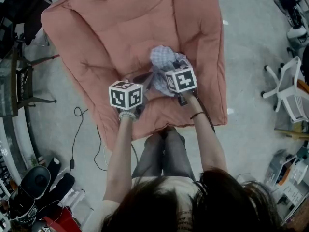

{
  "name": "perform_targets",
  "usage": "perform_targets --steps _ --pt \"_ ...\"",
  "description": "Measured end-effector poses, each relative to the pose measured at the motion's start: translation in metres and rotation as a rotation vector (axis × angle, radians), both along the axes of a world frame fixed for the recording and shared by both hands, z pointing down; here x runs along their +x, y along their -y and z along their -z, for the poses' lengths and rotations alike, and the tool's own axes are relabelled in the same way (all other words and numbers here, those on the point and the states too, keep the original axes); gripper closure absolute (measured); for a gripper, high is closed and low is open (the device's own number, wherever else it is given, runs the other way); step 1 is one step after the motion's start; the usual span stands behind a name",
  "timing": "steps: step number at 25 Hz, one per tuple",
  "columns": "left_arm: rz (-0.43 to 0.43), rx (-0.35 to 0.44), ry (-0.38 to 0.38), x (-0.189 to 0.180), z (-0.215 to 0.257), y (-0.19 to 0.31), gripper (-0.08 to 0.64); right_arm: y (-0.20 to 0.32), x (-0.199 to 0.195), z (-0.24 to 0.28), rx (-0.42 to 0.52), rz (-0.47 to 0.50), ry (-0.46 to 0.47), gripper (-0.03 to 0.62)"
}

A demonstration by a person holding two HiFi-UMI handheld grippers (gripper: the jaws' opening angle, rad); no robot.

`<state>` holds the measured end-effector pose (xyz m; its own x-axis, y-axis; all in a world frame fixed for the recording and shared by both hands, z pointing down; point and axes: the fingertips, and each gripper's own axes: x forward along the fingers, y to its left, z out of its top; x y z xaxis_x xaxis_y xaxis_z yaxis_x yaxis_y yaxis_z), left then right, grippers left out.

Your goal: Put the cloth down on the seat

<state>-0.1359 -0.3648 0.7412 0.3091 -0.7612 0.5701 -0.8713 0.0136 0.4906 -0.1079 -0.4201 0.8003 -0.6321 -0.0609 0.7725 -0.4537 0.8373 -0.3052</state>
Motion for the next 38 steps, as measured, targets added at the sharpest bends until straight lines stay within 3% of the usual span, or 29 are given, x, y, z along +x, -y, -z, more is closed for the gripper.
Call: perform_targets --steps 6,12,15,29,38 --pt "0.048 0.024 -0.014 0.000 0.027 -0.010 0.565 -0.006 0.001 0.042 -0.005 -0.017 0.084 0.351" --pt "0.112 0.089 -0.032 0.003 0.078 -0.023 0.565 -0.019 0.006 0.100 -0.001 -0.043 0.174 0.446" --pt "0.127 0.117 -0.035 0.009 0.105 -0.025 0.565 -0.025 0.012 0.127 0.006 -0.049 0.203 0.459" --pt "0.091 0.227 0.009 0.043 0.207 -0.036 0.565 -0.051 0.037 0.244 0.041 -0.049 0.351 0.490" --pt "0.046 0.265 0.049 0.060 0.242 -0.052 0.565 -0.068 0.054 0.288 0.068 -0.019 0.403 0.530"
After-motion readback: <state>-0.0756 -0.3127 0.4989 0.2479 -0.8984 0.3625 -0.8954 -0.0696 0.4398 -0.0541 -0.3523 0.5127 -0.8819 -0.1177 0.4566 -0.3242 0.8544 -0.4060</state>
